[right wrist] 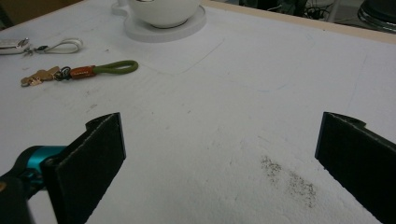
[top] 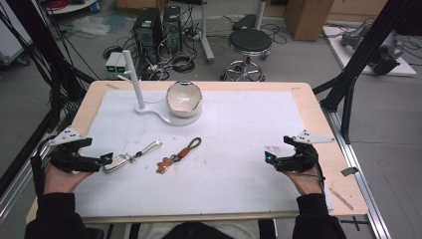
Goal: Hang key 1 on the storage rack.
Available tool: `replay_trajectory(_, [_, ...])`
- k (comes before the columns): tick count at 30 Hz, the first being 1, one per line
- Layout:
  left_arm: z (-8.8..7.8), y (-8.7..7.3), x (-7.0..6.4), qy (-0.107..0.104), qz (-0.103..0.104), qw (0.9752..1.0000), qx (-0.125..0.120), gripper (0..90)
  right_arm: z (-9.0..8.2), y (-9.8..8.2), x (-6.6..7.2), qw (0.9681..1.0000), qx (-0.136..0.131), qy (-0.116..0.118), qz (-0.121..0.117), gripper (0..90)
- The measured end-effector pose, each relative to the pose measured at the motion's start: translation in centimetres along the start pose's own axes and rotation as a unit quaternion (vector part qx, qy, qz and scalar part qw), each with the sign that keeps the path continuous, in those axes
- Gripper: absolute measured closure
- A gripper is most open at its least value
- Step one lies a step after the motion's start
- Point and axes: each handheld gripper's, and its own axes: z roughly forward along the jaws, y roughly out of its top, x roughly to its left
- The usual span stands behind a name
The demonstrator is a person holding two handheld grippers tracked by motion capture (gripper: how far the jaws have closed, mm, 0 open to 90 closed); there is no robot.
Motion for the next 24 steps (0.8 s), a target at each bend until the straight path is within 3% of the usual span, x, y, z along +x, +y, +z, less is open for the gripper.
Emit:
replay_trajectory(6, [0.08,-0.02,0.05,-0.001,0.000,1.0000,-0.002,1.7,-0.11,-0.22,-0.18,1.0000,0.005,-0.002,0.008,0.7])
replay_trajectory(24, [0.28,-0.01,-0.06,-0.008,0.001,1.0000,0.005,1.7,0.53,-0.23,0.02,0.9998,0.018,-0.006,-0.004,0.6])
